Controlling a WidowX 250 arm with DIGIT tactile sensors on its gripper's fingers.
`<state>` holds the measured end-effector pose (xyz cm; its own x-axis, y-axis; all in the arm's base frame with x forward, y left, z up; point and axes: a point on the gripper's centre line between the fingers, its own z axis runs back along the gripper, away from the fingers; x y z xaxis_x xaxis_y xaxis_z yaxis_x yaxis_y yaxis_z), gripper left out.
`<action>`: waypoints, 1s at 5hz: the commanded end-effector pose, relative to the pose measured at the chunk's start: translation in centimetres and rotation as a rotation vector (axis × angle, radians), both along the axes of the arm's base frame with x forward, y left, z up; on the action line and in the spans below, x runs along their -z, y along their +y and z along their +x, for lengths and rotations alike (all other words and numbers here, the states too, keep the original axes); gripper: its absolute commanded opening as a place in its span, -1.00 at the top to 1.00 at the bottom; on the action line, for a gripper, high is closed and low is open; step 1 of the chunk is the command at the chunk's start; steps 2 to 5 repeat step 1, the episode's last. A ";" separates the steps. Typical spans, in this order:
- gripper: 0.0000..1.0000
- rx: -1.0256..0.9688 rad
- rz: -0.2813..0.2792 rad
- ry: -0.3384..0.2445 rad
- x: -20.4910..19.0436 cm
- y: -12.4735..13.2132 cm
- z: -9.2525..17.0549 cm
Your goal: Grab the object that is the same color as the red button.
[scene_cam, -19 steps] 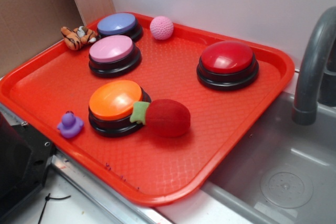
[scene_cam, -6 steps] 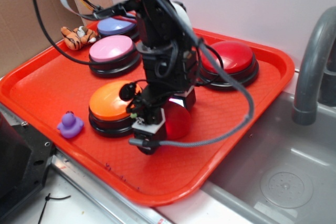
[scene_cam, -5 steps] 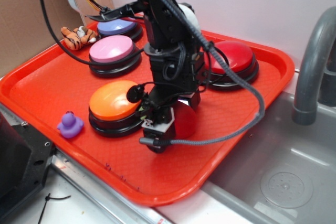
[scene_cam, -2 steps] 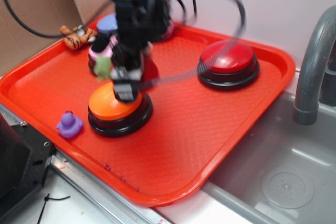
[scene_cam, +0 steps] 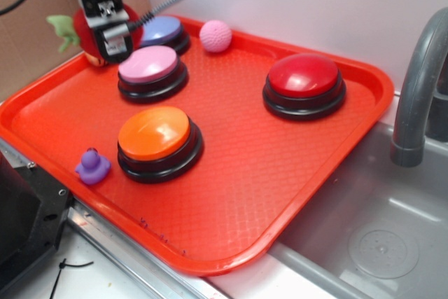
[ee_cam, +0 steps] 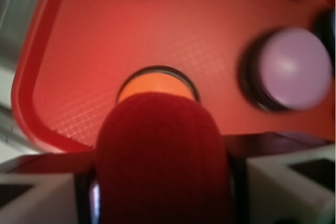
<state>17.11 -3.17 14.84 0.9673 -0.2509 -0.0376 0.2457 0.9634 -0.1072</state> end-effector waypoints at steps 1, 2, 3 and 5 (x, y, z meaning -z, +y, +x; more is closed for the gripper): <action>1.00 -0.152 -0.007 0.019 -0.4 0.5 0.0; 1.00 -0.152 -0.007 0.019 -0.4 0.5 0.0; 1.00 -0.152 -0.007 0.019 -0.4 0.5 0.0; 1.00 -0.152 -0.007 0.019 -0.4 0.5 0.0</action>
